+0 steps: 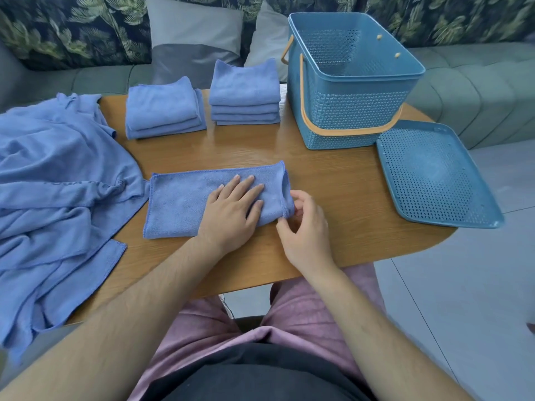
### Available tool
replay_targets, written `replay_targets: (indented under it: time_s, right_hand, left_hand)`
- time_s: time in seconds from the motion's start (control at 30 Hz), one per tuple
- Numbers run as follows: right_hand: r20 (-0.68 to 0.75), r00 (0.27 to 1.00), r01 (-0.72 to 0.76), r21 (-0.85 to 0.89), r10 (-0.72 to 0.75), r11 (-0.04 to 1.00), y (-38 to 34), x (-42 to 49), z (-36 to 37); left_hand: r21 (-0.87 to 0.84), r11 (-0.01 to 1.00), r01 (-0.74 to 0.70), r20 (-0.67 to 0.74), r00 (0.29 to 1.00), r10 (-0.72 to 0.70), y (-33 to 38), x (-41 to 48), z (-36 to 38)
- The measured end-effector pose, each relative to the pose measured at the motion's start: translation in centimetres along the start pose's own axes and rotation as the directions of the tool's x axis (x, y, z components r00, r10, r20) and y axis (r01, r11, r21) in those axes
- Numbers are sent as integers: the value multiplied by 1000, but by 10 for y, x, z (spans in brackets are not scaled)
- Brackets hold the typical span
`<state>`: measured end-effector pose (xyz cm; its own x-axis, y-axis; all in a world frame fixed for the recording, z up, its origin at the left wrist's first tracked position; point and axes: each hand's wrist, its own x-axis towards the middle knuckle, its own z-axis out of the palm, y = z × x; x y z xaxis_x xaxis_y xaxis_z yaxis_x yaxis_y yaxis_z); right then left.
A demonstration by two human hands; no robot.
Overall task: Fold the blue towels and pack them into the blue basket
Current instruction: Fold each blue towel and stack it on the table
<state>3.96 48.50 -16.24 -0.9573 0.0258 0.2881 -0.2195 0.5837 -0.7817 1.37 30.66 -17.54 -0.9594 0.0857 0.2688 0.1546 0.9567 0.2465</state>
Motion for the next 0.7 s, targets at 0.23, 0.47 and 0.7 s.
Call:
replay_targets:
  time_s: [0.23, 0.47, 0.7]
  right_hand:
    - [10, 1000, -8, 81, 8, 997, 11, 24, -18]
    - [107, 988, -106, -29, 108, 994, 5, 27, -27]
    - [105, 991, -56, -253, 85, 966, 8, 29, -2]
  left_hand:
    - [4, 1000, -4, -3, 1000, 4, 0, -1, -1]
    - [42, 999, -2, 30, 1000, 1, 2, -1, -1]
    - [13, 1000, -9, 75, 997, 8, 0, -3, -5]
